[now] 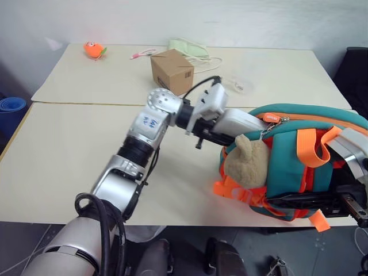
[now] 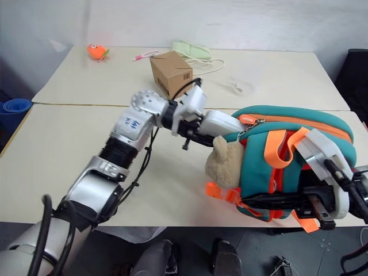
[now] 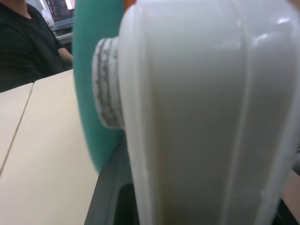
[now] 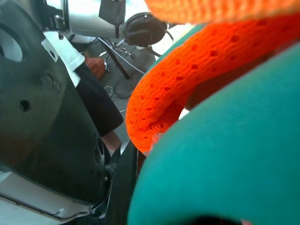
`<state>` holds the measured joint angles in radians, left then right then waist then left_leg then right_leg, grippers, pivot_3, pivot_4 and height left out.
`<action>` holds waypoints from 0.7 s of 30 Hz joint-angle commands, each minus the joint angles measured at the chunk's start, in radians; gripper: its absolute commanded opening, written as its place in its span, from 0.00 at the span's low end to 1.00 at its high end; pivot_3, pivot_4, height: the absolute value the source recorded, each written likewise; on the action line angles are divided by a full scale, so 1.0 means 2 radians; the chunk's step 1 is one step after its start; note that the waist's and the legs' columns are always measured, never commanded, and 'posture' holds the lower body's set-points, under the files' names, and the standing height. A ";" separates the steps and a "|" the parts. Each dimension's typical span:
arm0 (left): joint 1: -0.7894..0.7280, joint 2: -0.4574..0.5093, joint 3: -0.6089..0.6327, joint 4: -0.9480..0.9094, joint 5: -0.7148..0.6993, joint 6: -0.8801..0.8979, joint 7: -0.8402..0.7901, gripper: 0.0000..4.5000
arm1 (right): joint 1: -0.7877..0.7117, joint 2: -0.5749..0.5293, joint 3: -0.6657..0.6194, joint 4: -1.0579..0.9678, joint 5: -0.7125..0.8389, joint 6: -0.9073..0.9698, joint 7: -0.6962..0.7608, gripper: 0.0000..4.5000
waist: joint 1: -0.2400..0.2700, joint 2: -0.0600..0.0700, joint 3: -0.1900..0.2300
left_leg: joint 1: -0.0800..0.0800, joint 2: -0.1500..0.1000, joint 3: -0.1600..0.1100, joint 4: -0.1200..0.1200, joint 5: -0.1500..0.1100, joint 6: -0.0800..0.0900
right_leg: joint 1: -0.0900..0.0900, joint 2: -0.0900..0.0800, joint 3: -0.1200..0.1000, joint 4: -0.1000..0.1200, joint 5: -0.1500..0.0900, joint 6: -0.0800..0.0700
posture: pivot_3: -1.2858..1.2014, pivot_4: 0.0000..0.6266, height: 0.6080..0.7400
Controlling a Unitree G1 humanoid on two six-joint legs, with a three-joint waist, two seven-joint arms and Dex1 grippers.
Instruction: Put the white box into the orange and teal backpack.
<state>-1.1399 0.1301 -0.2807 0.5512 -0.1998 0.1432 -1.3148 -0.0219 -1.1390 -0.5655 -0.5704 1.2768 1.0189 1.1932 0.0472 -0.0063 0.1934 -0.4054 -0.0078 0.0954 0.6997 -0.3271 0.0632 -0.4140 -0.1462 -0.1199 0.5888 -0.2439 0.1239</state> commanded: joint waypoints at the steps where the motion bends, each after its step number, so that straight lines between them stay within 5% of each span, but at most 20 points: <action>1: 0.001 -0.047 -0.028 -0.014 0.031 0.005 0.057 0.49 | 0.002 0.010 0.004 -0.001 -0.010 -0.016 -0.009 0.00 | 0.002 0.000 0.000 | 0.000 0.000 0.000 0.000 0.000 0.000 | 0.000 0.000 0.000 0.000 0.000 0.000 | 0.52 0.24 1.00; 7: 0.020 0.003 0.033 -0.069 -0.001 0.050 0.076 0.88 | 0.022 0.026 -0.003 -0.010 -0.012 -0.021 -0.035 0.00 | -0.004 0.000 0.000 | 0.001 0.001 0.000 0.000 0.000 0.000 | 0.000 -0.001 0.001 -0.001 0.000 0.000 | 0.52 0.24 1.00; 14: 0.048 0.134 0.110 -0.179 -0.164 0.257 -0.037 0.88 | 0.056 0.040 -0.022 -0.028 0.002 -0.025 -0.056 0.00 | -0.012 0.001 0.000 | 0.001 0.002 0.000 -0.001 0.001 -0.002 | 0.000 0.001 0.000 0.001 0.000 -0.002 | 0.52 0.24 1.00; 21: 0.071 0.137 0.070 -0.285 -0.183 0.340 0.023 0.88 | 0.056 0.043 -0.019 -0.034 0.012 -0.028 -0.075 0.00 | -0.002 0.001 0.000 | 0.001 0.000 -0.002 0.001 0.001 -0.001 | 0.002 0.000 0.002 0.000 0.000 -0.001 | 0.52 0.24 1.00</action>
<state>-0.9997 0.4259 -0.0995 0.0344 -0.5810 0.8182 -1.3131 0.0948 -1.0564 -0.5895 -0.6215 1.2800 0.9789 1.0501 0.0434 -0.0051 0.1938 -0.4030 -0.0079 0.0918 0.7010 -0.3257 0.0619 -0.4096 -0.1467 -0.1143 0.5886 -0.2429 0.1229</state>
